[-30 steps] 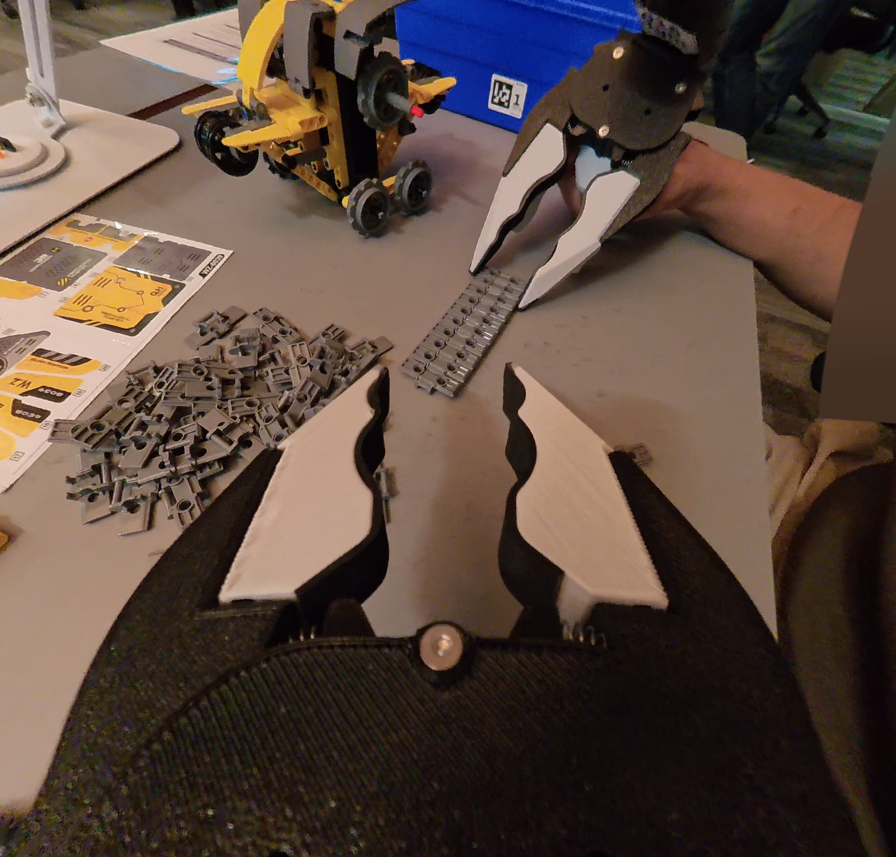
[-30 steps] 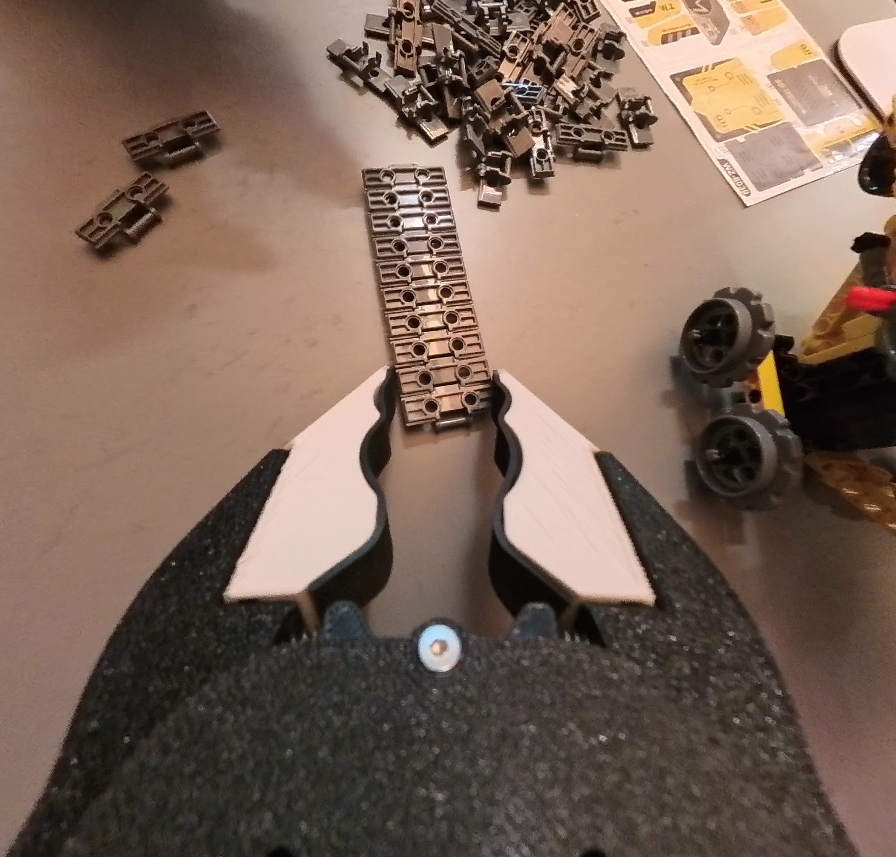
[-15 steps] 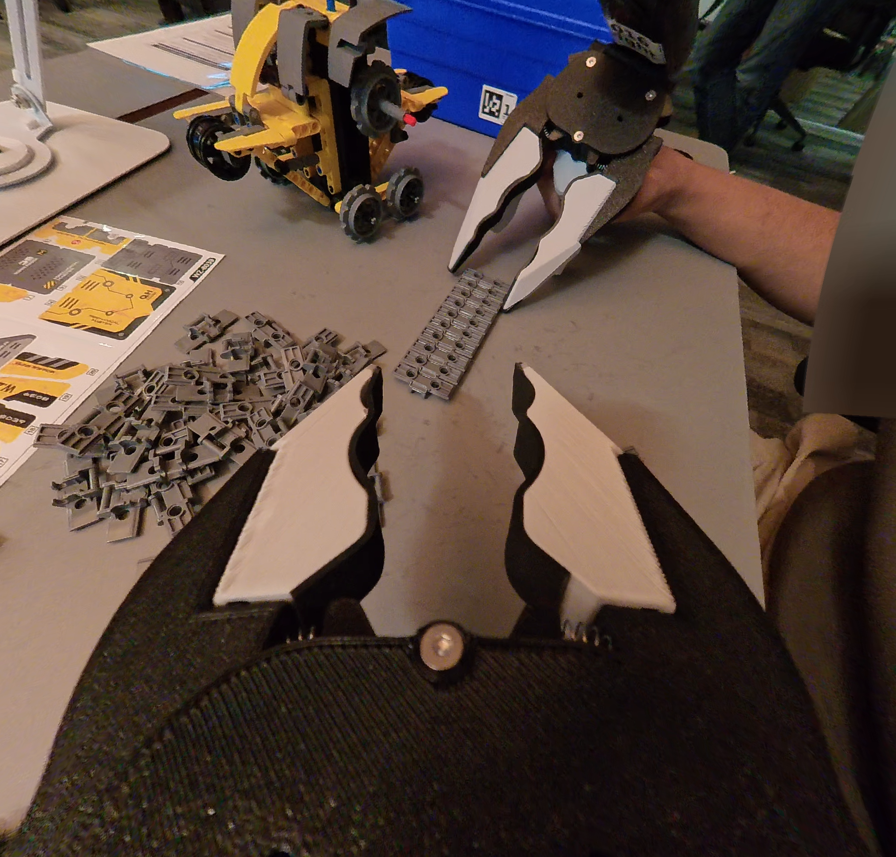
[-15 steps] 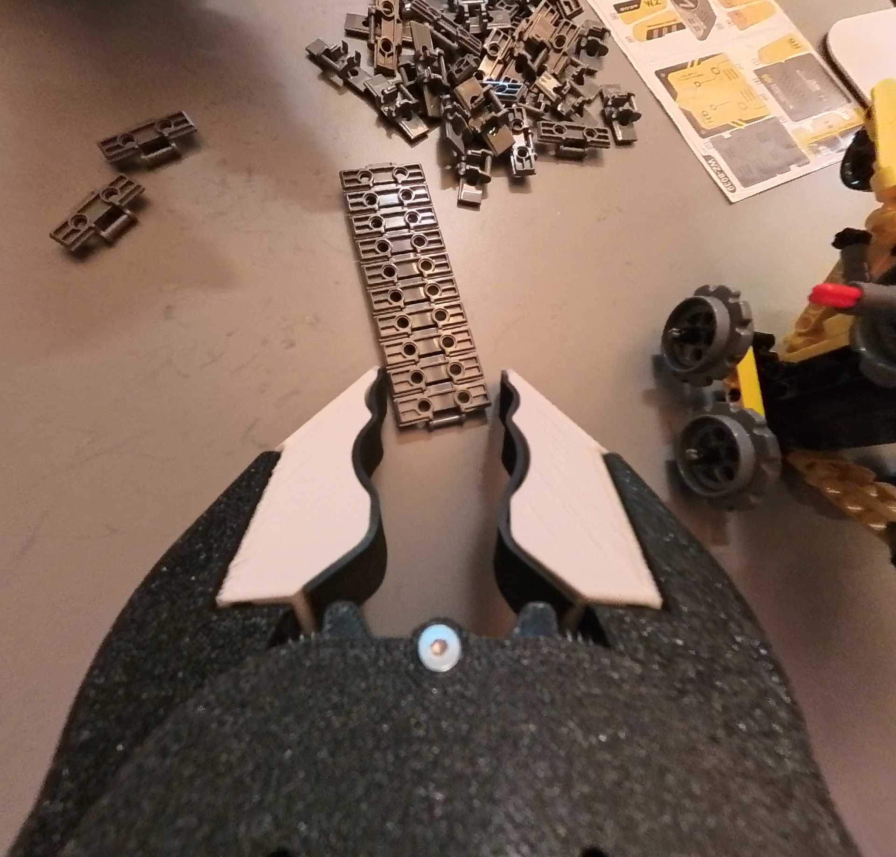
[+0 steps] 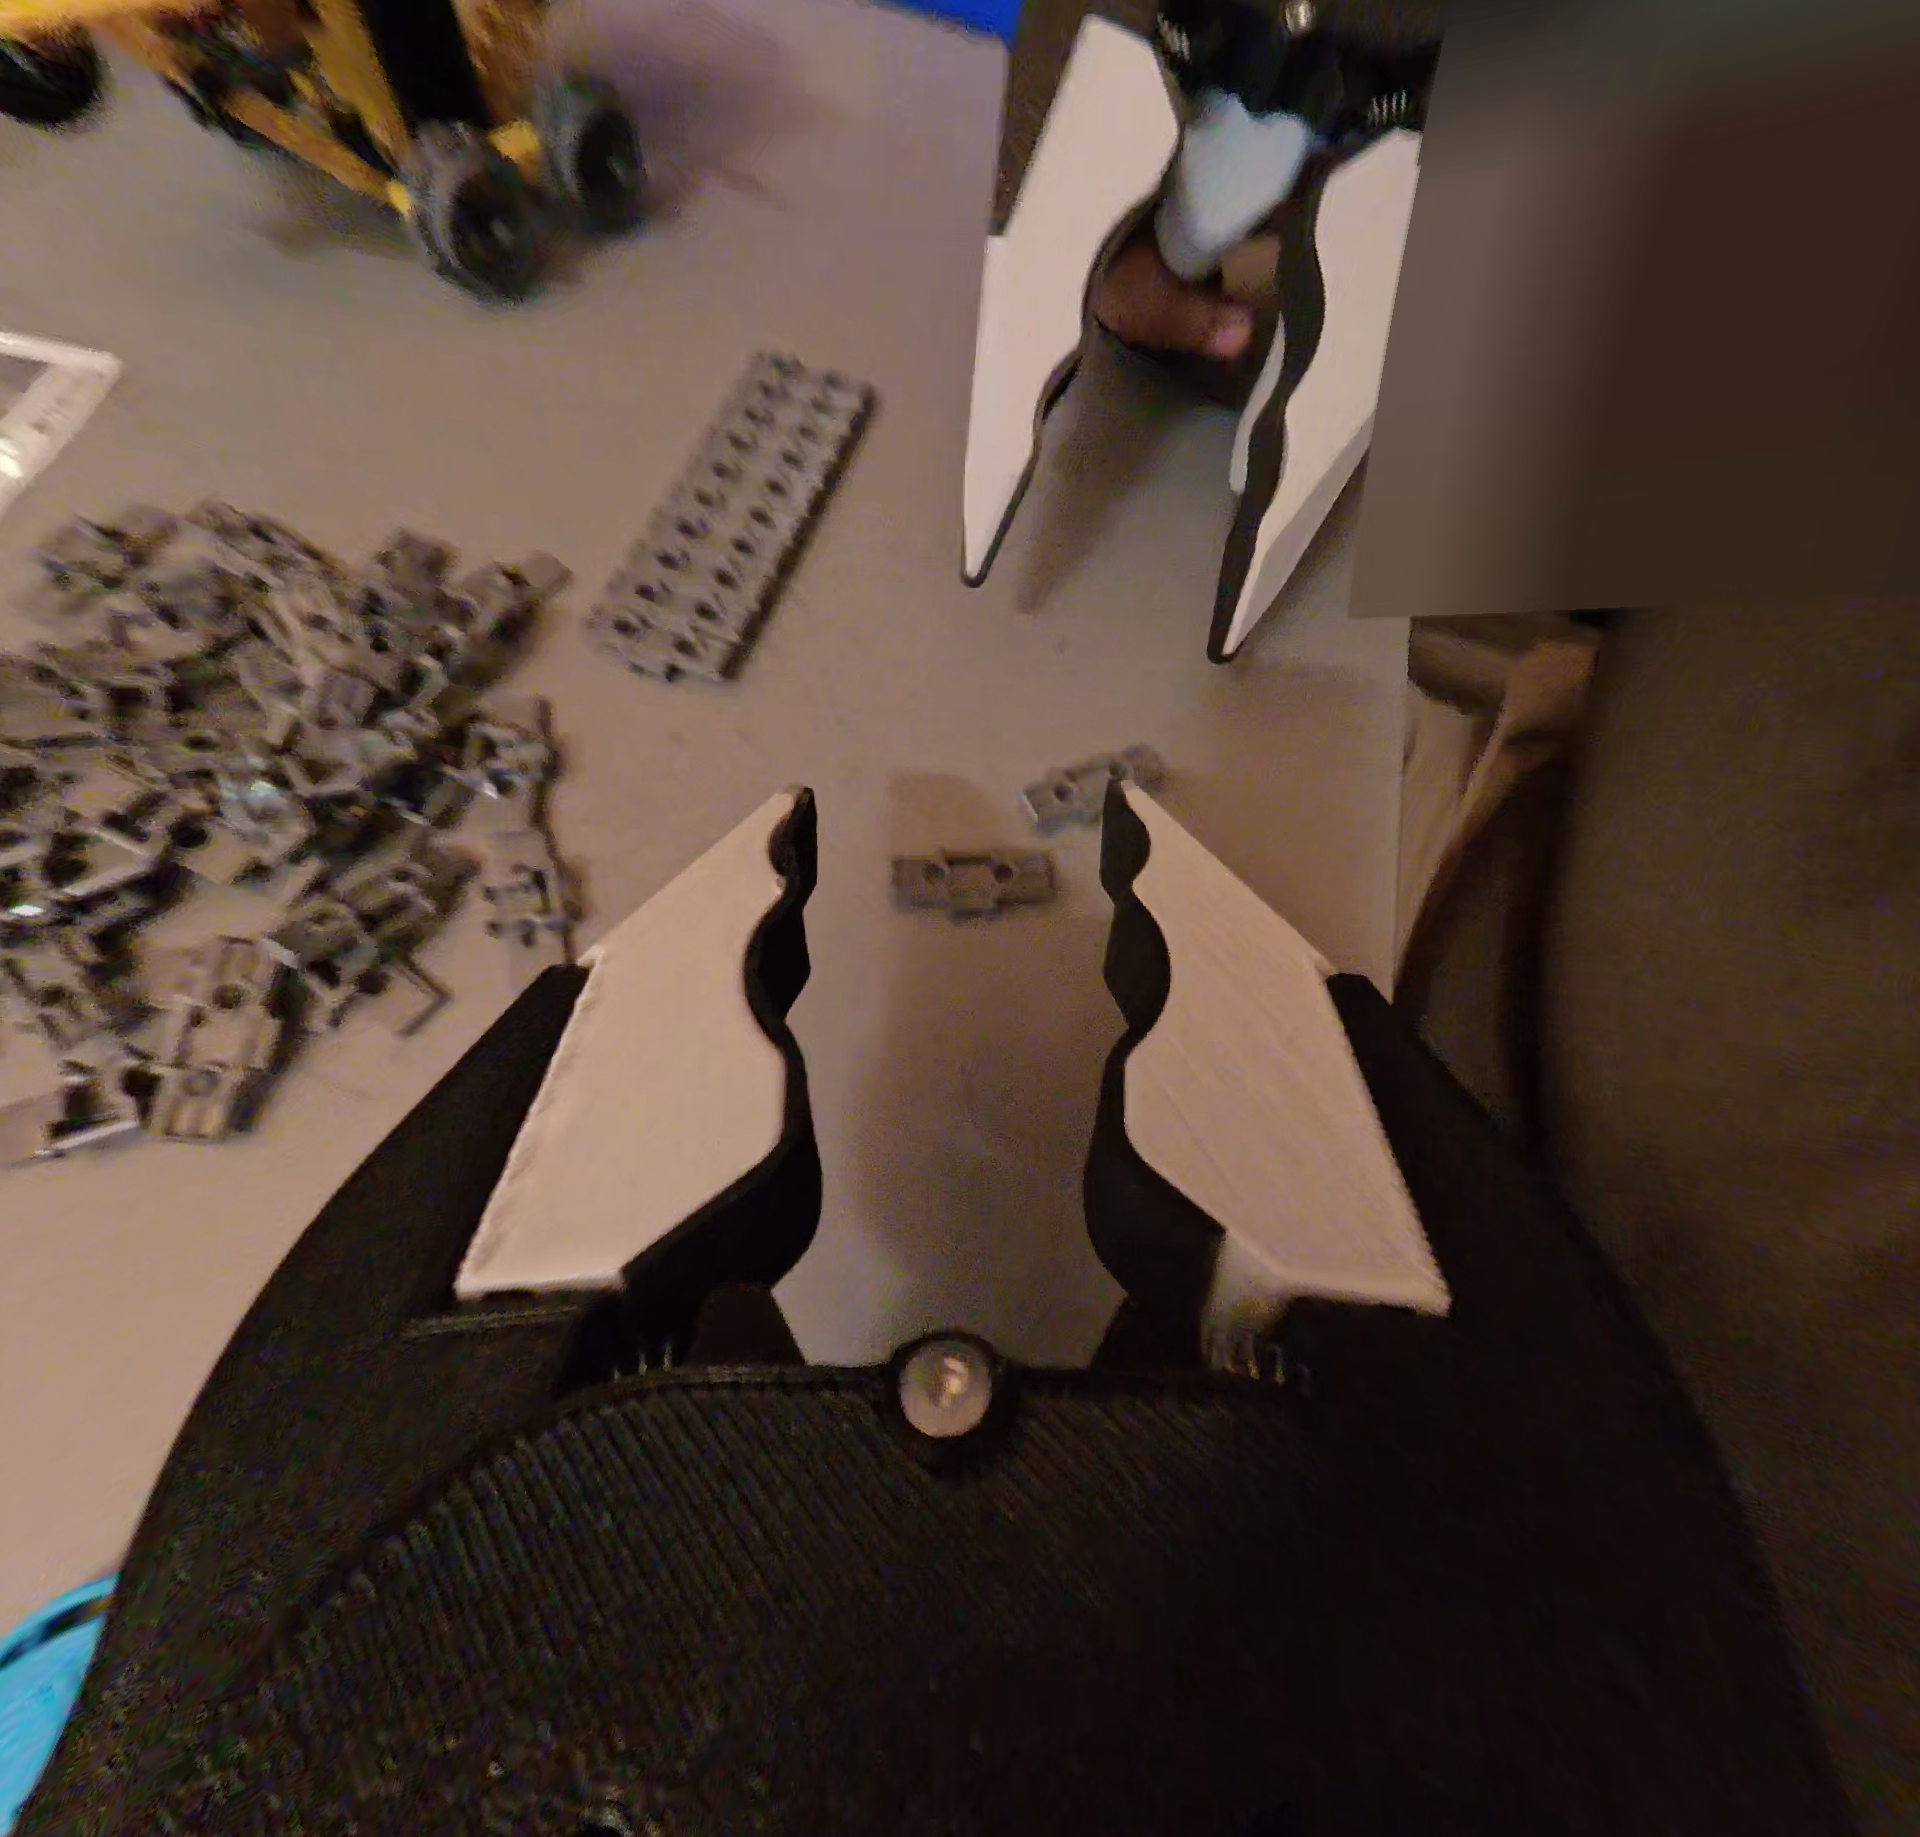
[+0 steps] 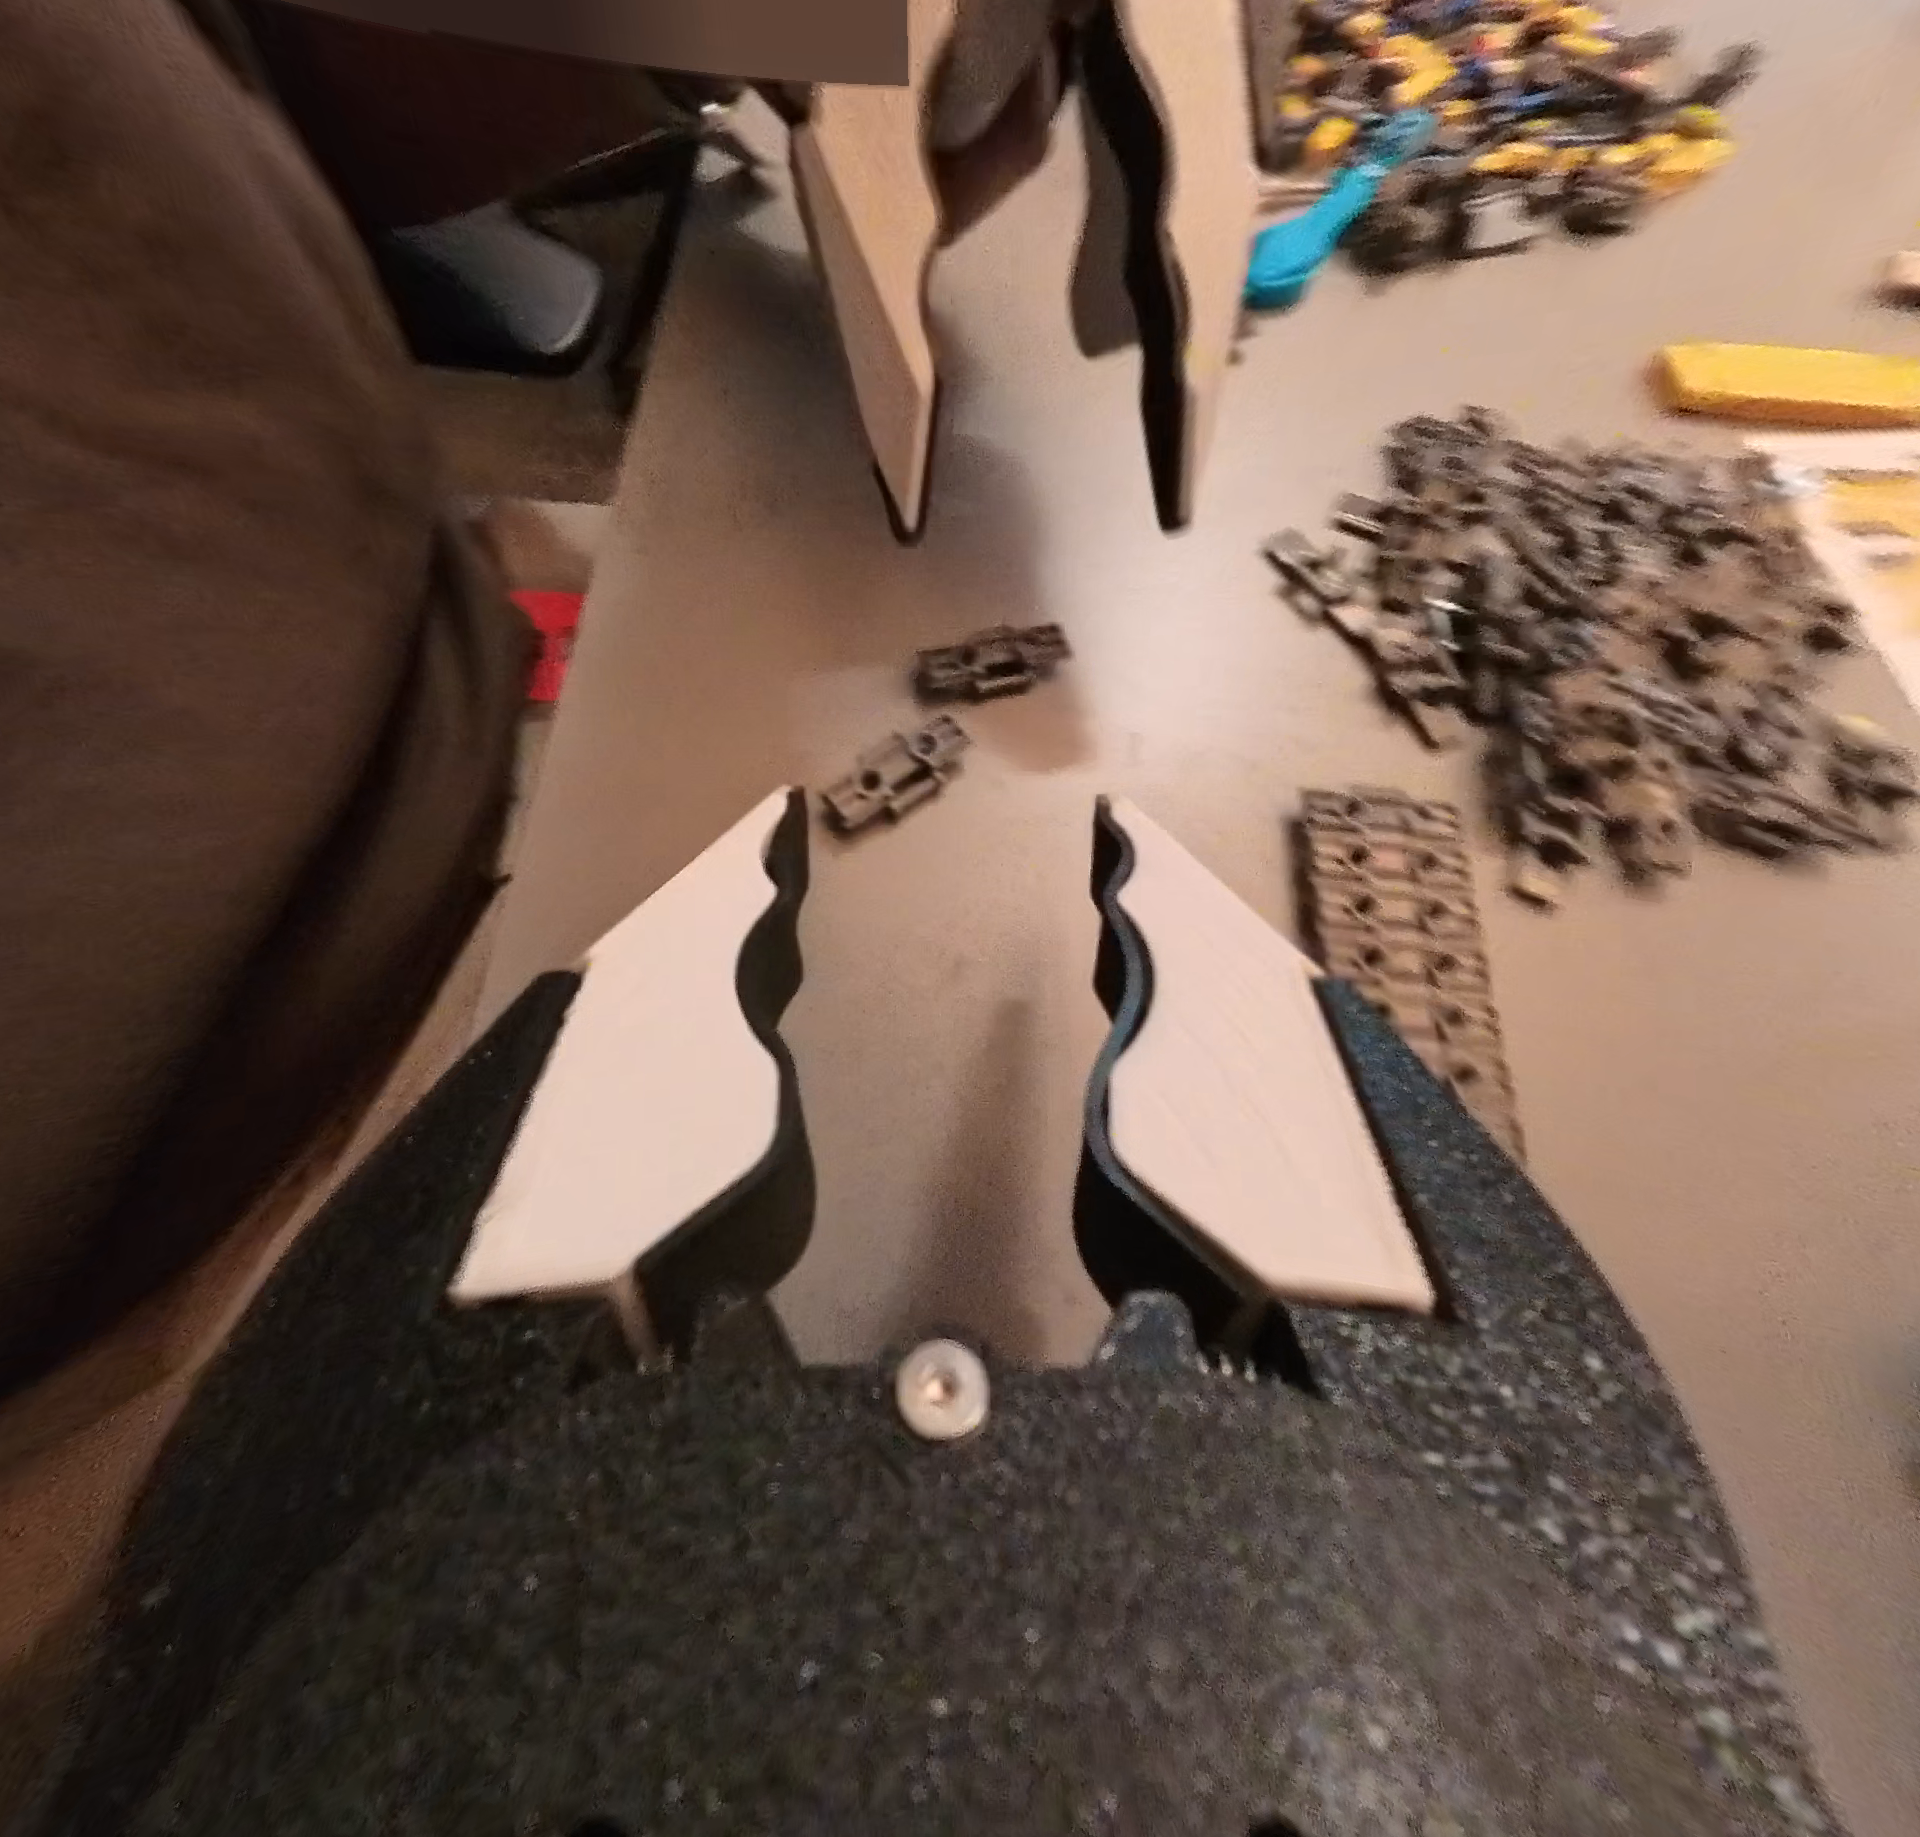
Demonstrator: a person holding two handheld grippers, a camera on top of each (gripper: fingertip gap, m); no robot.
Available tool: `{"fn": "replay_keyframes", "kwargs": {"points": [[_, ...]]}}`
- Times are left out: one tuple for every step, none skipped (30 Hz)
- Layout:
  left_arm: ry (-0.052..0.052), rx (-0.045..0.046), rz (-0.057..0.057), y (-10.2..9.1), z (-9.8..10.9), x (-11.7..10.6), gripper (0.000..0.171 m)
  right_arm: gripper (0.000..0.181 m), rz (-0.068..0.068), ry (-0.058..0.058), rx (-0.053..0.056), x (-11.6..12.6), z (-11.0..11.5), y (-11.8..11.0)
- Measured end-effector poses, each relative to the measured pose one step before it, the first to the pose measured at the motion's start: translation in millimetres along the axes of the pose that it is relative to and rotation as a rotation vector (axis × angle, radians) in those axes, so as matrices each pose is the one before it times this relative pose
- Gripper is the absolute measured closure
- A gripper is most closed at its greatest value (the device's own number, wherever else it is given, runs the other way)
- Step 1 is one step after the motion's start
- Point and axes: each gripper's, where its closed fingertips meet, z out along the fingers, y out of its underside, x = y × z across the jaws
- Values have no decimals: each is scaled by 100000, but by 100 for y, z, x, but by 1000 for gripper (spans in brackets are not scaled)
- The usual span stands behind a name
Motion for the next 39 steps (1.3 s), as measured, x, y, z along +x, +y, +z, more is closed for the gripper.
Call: {"fn": "replay_keyframes", "kwargs": {"points": [[57,-4265,155,783,362,390,118,127,-1729,-4703,-1191,-544,678,-158],[-368,-4247,117,772,391,238,118,127,-2171,-3548,-1805,-269,575,12],[-1118,-3692,411,669,410,85,116,127,-2539,-2241,-2821,-9,501,250],[-1911,-2718,967,510,398,-88,114,127,-2460,-1553,-3001,125,401,361],[-1928,-1325,1319,299,343,-132,113,127,-1928,-1673,-2401,92,298,293],[-1020,-240,929,136,298,-60,113,127,-1222,-2169,-1222,-6,241,98],[-97,147,-234,37,241,-17,113,128,-682,-2481,-352,-100,210,-70],[-7,-1338,-765,149,143,-53,113,128,-607,-2404,-115,-156,222,-135],[-64,78,20,-38,32,-26,113,128,-845,-1817,-66,-145,259,-165],[189,401,176,-81,-18,29,113,129,-955,-1568,-73,-170,309,-159],[390,-299,-40,44,33,39,115,130,-785,-1056,-439,-153,348,-115],[-31,-290,54,37,42,4,115,131,-722,-111,-1309,-57,339,8],[-35,-1,210,4,-2,8,115,132,-813,696,-1773,-3,283,109],[-281,-58,-77,6,13,-32,117,136,-365,726,-435,-60,126,-49],[-281,22,-26,-3,2,-37,119,140,700,1498,560,46,-51,-138],[-62,-10,484,10,-2,49,122,142,1033,1322,-168,6,-83,58],[485,82,1246,-6,-13,193,126,144,1466,1450,-611,-8,-85,203],[614,156,1903,-23,-11,280,132,145,1976,1908,-517,49,-103,246],[650,196,2123,-41,18,329,134,146,2358,1011,198,-102,-144,154],[279,389,1715,-108,37,272,134,147,2570,1641,35,-43,-141,162],[960,459,1635,-146,53,353,134,147,2675,2262,-309,53,-157,175],[1209,380,1594,-138,64,368,134,147,2849,2369,-519,49,-141,159],[533,63,995,-88,92,194,134,147,3036,2321,-574,27,-131,154],[167,-528,314,7,110,63,133,147,3475,2428,-573,63,-105,131],[103,-1042,-115,110,126,0,132,148,3877,2470,-471,58,-104,110],[234,-723,-433,82,71,-18,130,149,3406,2508,-562,47,-143,142],[-147,207,-727,-22,-22,-91,129,149,2586,2547,-564,9,-172,187],[-310,283,-750,-36,-29,-119,128,150,1853,2605,-259,10,-185,210],[-135,252,-519,-24,-25,-69,128,153,1768,2649,93,39,-201,218],[20,37,-232,-9,-9,-17,128,156,2118,1969,395,-17,-188,184],[168,-224,-94,25,19,3,128,160,2089,1926,563,-3,-175,173],[231,-316,-101,48,31,19,128,166,1554,1583,811,-39,-167,172],[162,12,-136,-16,0,-2,128,174,1562,939,1024,-93,-195,184],[177,20,-178,5,-8,8,128,181,2688,996,919,32,-201,195],[110,51,-157,-9,4,-2,128,181,3781,805,886,82,-184,173],[15,14,-66,-5,-11,0,128,181,3650,111,972,10,-200,113],[-13,-15,35,5,11,3,128,177,2475,210,1332,-15,-212,-31],[-35,-15,37,7,-6,-1,128,169,606,341,1843,-65,-179,-215],[37,5,-43,-13,-1,2,128,163,-1090,163,2152,-168,-117,-340]]}}
